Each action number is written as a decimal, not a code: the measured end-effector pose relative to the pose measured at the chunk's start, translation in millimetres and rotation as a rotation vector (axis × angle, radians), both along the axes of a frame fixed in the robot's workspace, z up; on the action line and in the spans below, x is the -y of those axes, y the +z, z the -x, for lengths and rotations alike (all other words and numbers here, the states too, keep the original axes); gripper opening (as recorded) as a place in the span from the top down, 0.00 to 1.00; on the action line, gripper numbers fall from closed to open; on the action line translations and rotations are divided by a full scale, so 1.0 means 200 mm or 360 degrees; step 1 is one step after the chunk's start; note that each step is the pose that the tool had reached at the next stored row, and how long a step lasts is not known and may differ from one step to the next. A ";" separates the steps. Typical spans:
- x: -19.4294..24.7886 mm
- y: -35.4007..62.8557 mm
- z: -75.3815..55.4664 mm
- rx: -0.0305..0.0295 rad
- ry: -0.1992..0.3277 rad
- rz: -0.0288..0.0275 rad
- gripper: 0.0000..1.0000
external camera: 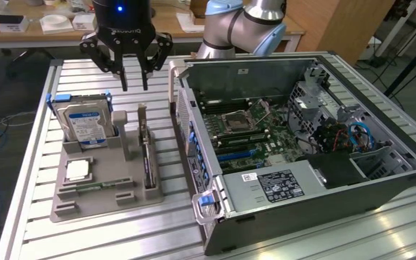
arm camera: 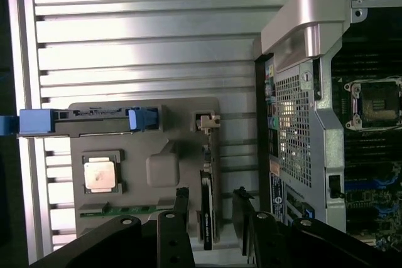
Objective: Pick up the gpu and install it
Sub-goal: 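Pick up the gpu and move the gpu toward the slot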
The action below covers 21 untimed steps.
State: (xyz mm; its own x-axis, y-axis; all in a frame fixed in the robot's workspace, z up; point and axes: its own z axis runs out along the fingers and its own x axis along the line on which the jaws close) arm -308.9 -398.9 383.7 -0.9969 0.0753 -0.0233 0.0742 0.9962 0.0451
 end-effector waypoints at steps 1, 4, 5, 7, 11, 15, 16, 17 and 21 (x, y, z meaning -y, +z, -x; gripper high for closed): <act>0.000 -0.002 0.00 0.00001 0.0000 0.00000 0.59; 0.000 -0.010 0.00 0.00000 0.0000 0.00000 0.59; 0.000 -0.012 0.00 0.00000 0.0000 0.00000 0.59; 0.000 -0.017 0.00 0.00002 0.0000 -0.00001 0.59; 0.000 -0.028 0.00 0.00001 0.0000 -0.00002 0.59; 0.004 -0.040 0.00 0.00001 0.0000 -0.00001 0.59; 0.006 -0.042 0.00 -0.00002 0.0000 0.00002 0.59; 0.010 -0.044 0.00 -0.00001 0.0000 0.00001 0.59; 0.033 -0.052 0.00 0.00001 0.0000 -0.00001 0.59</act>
